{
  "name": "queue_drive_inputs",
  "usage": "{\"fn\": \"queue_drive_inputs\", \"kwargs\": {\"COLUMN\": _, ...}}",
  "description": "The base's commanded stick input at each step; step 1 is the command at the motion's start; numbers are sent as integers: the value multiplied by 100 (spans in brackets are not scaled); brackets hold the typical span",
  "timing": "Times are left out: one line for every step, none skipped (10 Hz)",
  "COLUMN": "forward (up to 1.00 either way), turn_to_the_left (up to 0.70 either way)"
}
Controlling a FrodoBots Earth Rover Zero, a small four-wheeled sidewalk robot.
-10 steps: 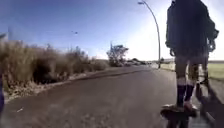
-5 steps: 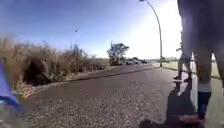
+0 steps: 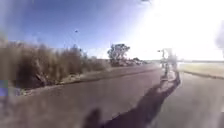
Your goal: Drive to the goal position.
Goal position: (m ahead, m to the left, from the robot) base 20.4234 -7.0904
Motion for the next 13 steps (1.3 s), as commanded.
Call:
{"fn": "queue_drive_inputs", "kwargs": {"forward": 70, "turn_to_the_left": 0}}
{"fn": "queue_drive_inputs", "kwargs": {"forward": 70, "turn_to_the_left": 0}}
{"fn": "queue_drive_inputs", "kwargs": {"forward": 70, "turn_to_the_left": 0}}
{"fn": "queue_drive_inputs", "kwargs": {"forward": 70, "turn_to_the_left": 0}}
{"fn": "queue_drive_inputs", "kwargs": {"forward": 70, "turn_to_the_left": 0}}
{"fn": "queue_drive_inputs", "kwargs": {"forward": 70, "turn_to_the_left": 0}}
{"fn": "queue_drive_inputs", "kwargs": {"forward": 70, "turn_to_the_left": 0}}
{"fn": "queue_drive_inputs", "kwargs": {"forward": 70, "turn_to_the_left": 0}}
{"fn": "queue_drive_inputs", "kwargs": {"forward": 70, "turn_to_the_left": 0}}
{"fn": "queue_drive_inputs", "kwargs": {"forward": 70, "turn_to_the_left": 0}}
{"fn": "queue_drive_inputs", "kwargs": {"forward": 70, "turn_to_the_left": 0}}
{"fn": "queue_drive_inputs", "kwargs": {"forward": 70, "turn_to_the_left": -7}}
{"fn": "queue_drive_inputs", "kwargs": {"forward": 70, "turn_to_the_left": -25}}
